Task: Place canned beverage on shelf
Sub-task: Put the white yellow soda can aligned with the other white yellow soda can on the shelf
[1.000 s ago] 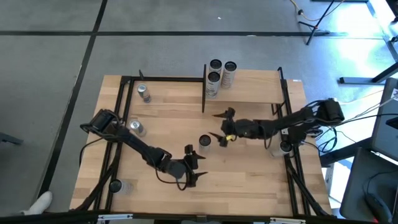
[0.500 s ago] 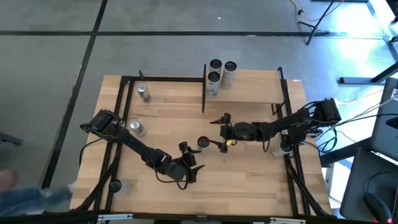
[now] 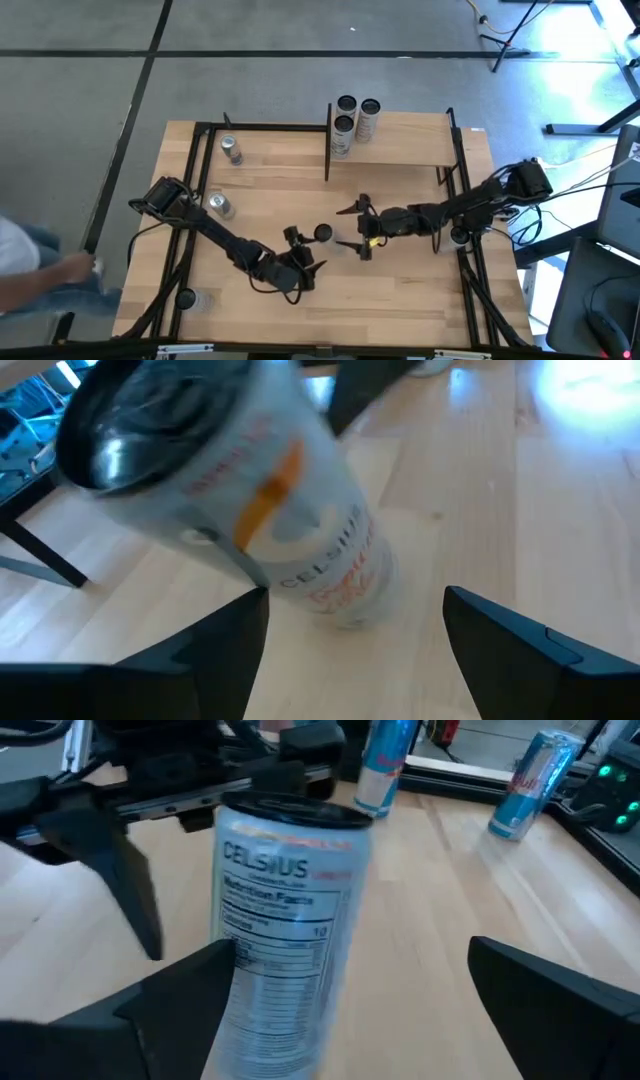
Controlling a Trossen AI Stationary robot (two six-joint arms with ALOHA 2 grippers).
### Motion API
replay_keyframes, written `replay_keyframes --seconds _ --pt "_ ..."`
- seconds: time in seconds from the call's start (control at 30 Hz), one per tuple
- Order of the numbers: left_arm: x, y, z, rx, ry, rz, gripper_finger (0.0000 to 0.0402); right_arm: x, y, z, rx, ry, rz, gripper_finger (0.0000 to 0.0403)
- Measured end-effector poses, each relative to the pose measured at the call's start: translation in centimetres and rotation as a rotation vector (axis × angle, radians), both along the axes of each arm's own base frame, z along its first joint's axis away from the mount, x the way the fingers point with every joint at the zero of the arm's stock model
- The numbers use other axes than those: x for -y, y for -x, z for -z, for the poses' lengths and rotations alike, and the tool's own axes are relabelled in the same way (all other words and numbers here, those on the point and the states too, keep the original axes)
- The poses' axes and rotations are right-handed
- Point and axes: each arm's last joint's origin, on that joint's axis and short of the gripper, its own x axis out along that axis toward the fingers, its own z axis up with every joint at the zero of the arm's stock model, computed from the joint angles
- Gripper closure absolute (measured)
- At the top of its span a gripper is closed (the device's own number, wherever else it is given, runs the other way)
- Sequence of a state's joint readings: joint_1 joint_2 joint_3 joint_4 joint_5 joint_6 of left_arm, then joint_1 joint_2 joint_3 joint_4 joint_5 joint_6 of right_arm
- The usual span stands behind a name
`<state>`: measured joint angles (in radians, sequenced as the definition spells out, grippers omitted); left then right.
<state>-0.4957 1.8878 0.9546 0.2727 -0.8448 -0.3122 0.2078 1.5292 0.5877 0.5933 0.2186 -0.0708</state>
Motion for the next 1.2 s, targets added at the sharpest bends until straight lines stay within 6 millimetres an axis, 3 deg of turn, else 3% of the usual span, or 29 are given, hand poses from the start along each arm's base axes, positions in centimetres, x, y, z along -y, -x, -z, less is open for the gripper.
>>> replay_keyframes --seconds 0.57,0.87,1.2 --pt "0.0 0.0 -0.1 0.000 -0.008 0.006 0.0115 0.2 0.0 0.0 -0.004 -0.004 0.028 0.0008" --pt "0.2 0.4 -2.0 0.032 -0.008 0.022 0.0115 0.2 0.1 0.3 -0.030 0.002 0.022 0.0008" --pt "0.4 0.4 -1.9 0.008 0.029 0.083 0.0115 0.2 0.1 0.2 -0.026 -0.007 0.006 0.0008"
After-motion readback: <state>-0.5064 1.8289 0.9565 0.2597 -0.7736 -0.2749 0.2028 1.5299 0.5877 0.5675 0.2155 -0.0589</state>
